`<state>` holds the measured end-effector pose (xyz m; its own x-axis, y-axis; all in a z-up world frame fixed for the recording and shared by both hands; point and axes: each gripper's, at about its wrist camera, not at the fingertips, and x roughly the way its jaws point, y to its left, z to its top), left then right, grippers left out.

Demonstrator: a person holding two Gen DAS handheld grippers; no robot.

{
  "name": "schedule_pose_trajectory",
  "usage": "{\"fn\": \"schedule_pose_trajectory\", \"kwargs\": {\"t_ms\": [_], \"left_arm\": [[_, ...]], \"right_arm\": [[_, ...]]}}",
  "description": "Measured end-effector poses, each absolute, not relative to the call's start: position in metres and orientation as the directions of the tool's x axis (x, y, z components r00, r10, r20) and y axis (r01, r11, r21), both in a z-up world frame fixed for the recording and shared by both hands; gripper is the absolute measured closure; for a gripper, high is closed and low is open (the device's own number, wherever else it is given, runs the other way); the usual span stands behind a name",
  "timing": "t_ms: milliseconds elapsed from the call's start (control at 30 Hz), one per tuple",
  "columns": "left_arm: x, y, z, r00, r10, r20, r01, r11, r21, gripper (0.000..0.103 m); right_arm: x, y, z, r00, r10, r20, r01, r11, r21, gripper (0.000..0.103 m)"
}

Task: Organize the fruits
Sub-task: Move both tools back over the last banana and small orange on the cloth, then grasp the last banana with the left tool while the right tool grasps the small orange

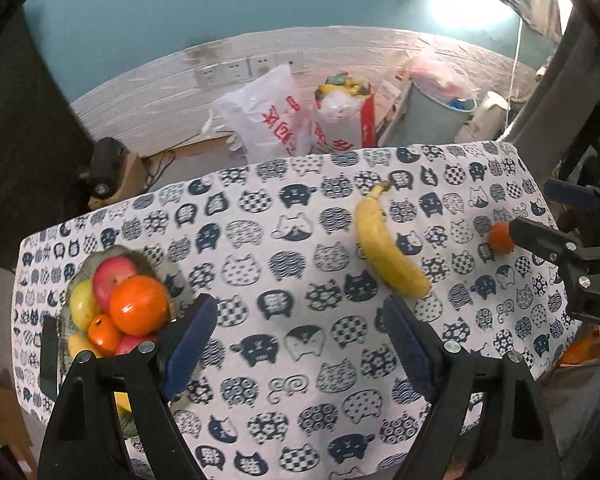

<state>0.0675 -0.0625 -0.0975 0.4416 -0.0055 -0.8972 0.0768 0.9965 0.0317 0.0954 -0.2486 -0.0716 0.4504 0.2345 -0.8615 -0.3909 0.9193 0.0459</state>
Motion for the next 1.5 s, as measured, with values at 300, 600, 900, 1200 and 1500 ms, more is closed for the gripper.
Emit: {"fn": "schedule_pose_trajectory", "kwargs": {"t_ms": [300, 600, 900, 1200, 1500], "left_arm": [[0.095, -0.093, -0.121, 0.393, -0.024, -0.919, 0.100, 0.995, 0.017, 0.016], [0.133, -0.107, -0.161, 0.316, -0.050, -0.948, 0.056, 0.998, -0.034, 0.016], [0.161, -0.116, -0.199, 0.274, -0.069, -0.959, 0.033, 0.998, -0.062, 0.016], [0.177, -0.123, -0.222, 0.253, -0.072, -0.965, 0.020, 0.997, -0.069, 0.016], [0.186, -0.127, -0.241, 0.237, -0.086, -0.968, 0.016, 0.996, -0.084, 0.016]], "right_arm": [[0.109, -0.285, -0.093, 0.432, 0.175, -0.885, -0.316, 0.948, 0.033, 0.021], [0.131, -0.323, -0.125, 0.377, 0.130, -0.917, -0.229, 0.972, 0.043, 0.021], [0.141, -0.361, -0.167, 0.296, 0.129, -0.946, -0.104, 0.989, 0.102, 0.021], [0.142, -0.360, -0.189, 0.267, 0.116, -0.957, -0.113, 0.990, 0.089, 0.021], [0.146, -0.363, -0.217, 0.237, 0.104, -0.966, -0.089, 0.992, 0.085, 0.022]]}}
